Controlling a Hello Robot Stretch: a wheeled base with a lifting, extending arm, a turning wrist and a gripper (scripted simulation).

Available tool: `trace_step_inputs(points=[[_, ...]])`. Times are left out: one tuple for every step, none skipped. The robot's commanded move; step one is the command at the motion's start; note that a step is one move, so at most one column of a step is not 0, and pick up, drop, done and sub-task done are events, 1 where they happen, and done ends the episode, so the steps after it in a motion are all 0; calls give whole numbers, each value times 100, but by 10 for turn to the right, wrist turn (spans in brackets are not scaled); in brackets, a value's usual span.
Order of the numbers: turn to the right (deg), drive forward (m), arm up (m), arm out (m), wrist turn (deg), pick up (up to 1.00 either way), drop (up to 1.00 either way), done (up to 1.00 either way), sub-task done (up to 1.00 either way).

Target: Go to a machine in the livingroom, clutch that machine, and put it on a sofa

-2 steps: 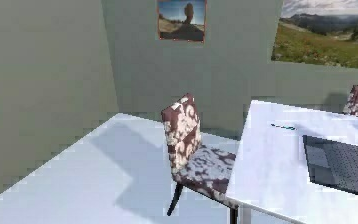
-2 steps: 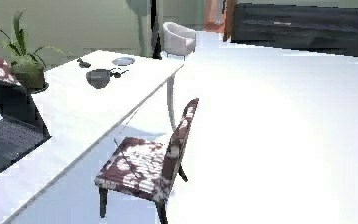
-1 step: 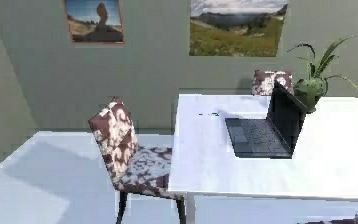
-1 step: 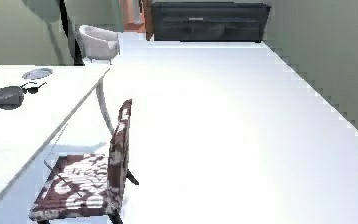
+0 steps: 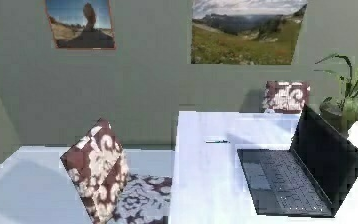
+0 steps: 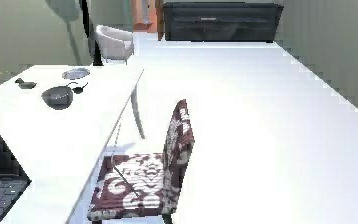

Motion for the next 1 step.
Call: trace_step_inputs(points=[[-450,0,0,0,0,0,0,0,0]])
